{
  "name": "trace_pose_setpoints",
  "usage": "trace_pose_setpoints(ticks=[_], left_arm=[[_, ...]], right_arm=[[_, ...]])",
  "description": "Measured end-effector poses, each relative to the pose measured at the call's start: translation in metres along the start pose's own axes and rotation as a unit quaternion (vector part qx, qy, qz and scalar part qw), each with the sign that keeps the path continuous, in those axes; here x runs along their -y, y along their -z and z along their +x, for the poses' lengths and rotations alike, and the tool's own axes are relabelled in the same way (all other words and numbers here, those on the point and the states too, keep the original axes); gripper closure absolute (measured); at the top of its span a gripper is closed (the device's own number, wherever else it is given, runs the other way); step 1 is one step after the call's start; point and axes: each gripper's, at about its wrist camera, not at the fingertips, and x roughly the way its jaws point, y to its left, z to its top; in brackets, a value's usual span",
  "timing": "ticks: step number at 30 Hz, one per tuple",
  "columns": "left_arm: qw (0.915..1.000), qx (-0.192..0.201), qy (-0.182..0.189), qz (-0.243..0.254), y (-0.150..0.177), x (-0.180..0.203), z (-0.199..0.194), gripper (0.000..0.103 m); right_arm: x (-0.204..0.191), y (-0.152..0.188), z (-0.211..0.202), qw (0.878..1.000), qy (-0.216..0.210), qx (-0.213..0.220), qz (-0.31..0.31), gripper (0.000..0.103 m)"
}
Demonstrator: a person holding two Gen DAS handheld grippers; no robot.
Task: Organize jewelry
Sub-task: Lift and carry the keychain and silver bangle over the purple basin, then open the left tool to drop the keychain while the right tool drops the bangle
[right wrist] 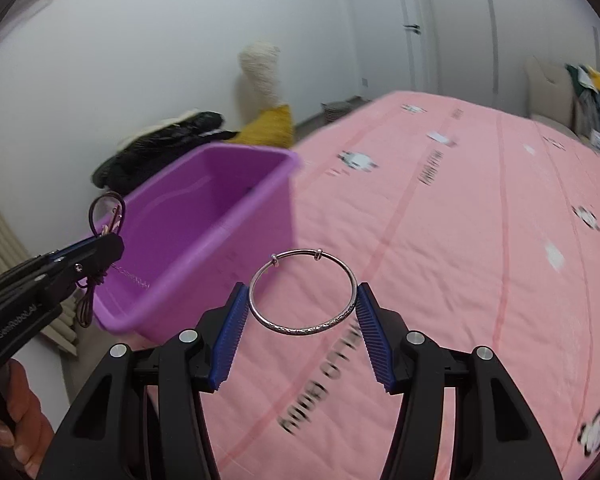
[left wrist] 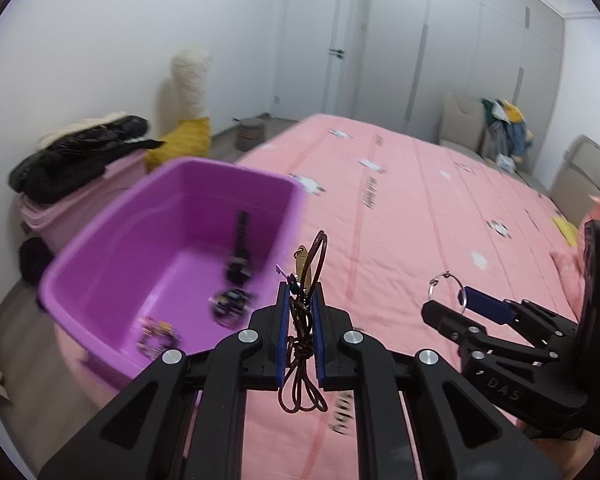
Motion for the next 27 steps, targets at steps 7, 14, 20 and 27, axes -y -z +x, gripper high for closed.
trace_pose_setpoints(ticks=[7,14,20,27], left_arm=[[0.9965,-0.014,-0.07,-0.043,-0.028,-0.081,0.011,0.092],[0.9886,-0.072,-0.109,-0.075,-0.023,-0.136,0.052,0.092],[0.9814,-0.118,-0.112,-0.102,-0.011,-0.153,0.079,0.092],[0.9775,-0.132,-0.119,-0.114,-0.001,-0.16,0.086,0.072]], right_arm=[[-0.067,-0.051,0.049,0.997,-0.06,-0.013,-0.039,0.05],[-0.119,-0.075,0.115,0.991,-0.074,-0.067,-0.091,0.05],[-0.135,-0.073,0.159,0.986,-0.053,-0.114,-0.114,0.05],[-0.13,-0.068,0.181,0.985,-0.021,-0.141,-0.1,0.037]])
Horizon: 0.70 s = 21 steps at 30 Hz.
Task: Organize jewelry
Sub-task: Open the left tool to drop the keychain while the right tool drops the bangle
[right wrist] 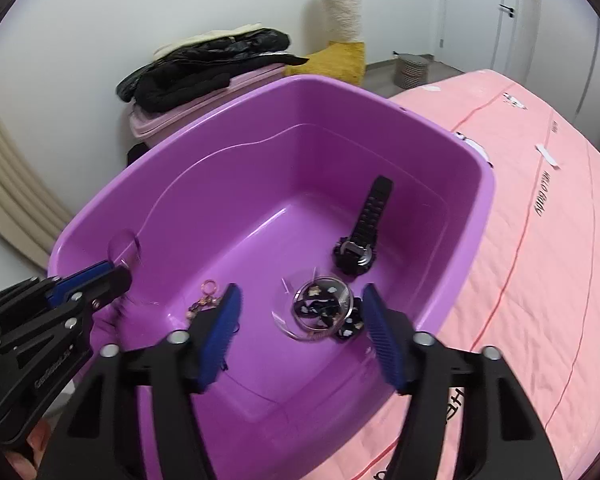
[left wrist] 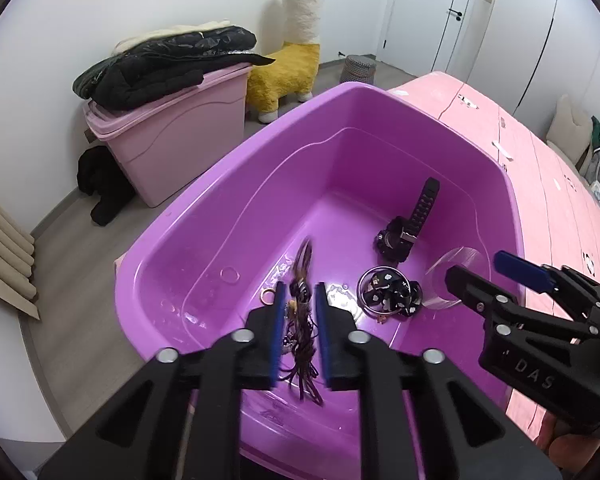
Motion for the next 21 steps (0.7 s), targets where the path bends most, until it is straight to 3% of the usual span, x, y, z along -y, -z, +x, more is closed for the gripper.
trace_pose_setpoints(ticks=[1,2,3,5,8,11,21], left_arm=[[1.0,0.001,-0.002,-0.002,0.0,-0.001,-0.001,0.063],[1.0,0.003,-0.005,-0.004,0.0,-0.002,-0.002,0.041],[0.9999,0.009,-0.012,-0.008,0.001,-0.004,-0.004,0.027],[0.9996,0.017,-0.018,-0.009,0.001,-0.005,-0.009,0.026],[0.9996,0.01,-0.023,-0.01,0.002,-0.006,-0.012,0.014],[0.9995,0.008,-0.028,-0.01,0.002,-0.005,-0.016,0.009],[0.9987,0.009,-0.049,-0.01,0.004,-0.002,-0.034,0.008]], right_arm=[[0.002,0.0,-0.002,1.0,0.002,0.004,0.007,0.036],[0.005,0.001,-0.004,1.0,0.001,0.006,0.012,0.036],[0.007,0.001,-0.006,1.0,0.001,0.007,0.017,0.036],[0.008,0.0,-0.01,1.0,0.005,0.01,0.022,0.036],[0.008,0.003,-0.019,0.999,0.012,0.016,0.028,0.036],[0.007,0.008,-0.027,0.999,0.01,0.017,0.034,0.035],[0.005,0.024,-0.043,0.999,0.017,0.019,0.045,0.035]])
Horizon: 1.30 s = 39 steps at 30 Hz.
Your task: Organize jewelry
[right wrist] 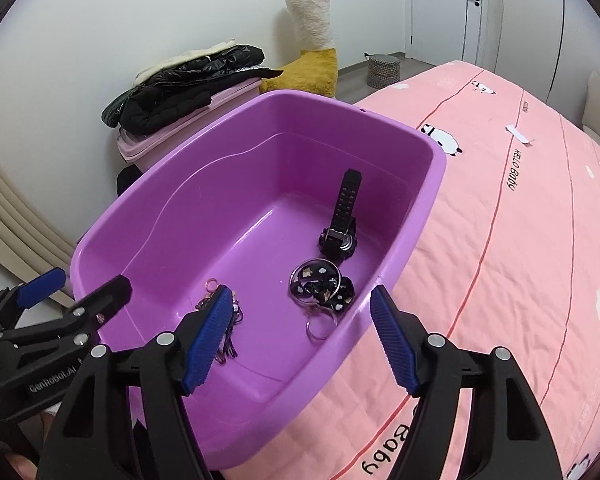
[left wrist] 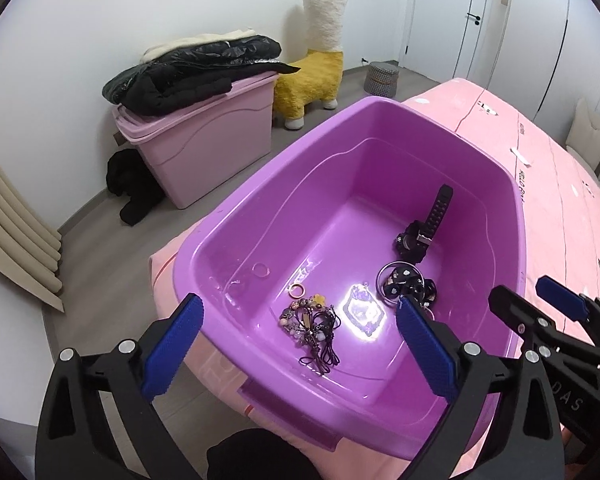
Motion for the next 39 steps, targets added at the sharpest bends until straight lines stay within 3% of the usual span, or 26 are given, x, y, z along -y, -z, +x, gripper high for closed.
trace_pose_setpoints(ticks=[7,39], left_arm=[[0.9999,0.007,-0.013,-0.003,0.0,-0.002,-0.009,0.008],[0.9998,0.003,-0.007,-0.016,0.007,-0.009,-0.016,0.008]], right_arm=[[0.001,0.005,-0.011,1.0,0.01,0.005,0.001,0.035],[0.001,0.017,-0.027,1.0,0.01,0.008,0.002,0.035]])
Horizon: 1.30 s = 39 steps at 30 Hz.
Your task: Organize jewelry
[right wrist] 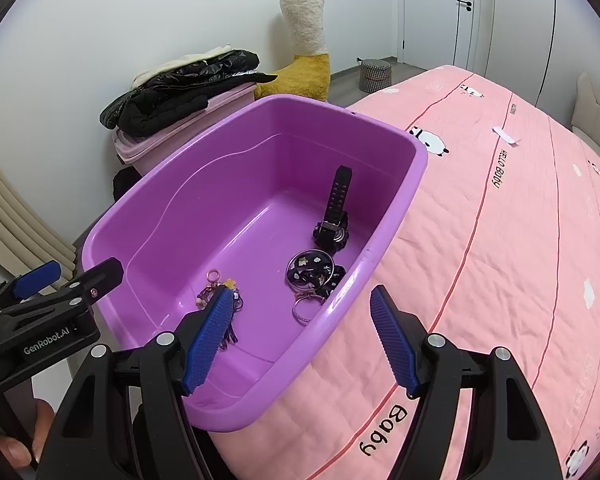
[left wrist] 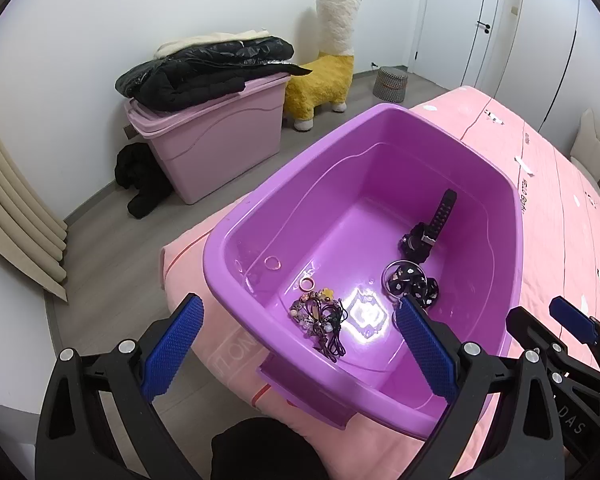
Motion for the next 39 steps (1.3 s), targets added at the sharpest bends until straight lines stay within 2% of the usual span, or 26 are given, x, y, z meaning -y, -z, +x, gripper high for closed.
trace_pose_setpoints(ticks=[22,39], left_arm=[[1.0,0.001,0.002,0.003,0.006,0.005,-0.005,0.008],[0.9998,0.016,0.001,0.012,0.005,0.014,-0.021,0.008]], right_arm=[[0.008,0.004,-0.008,1.0,0.0,0.003,0.012,0.035],[0.015,0.004,-0.027,0.999,0.007,0.025,0.02,0.035]])
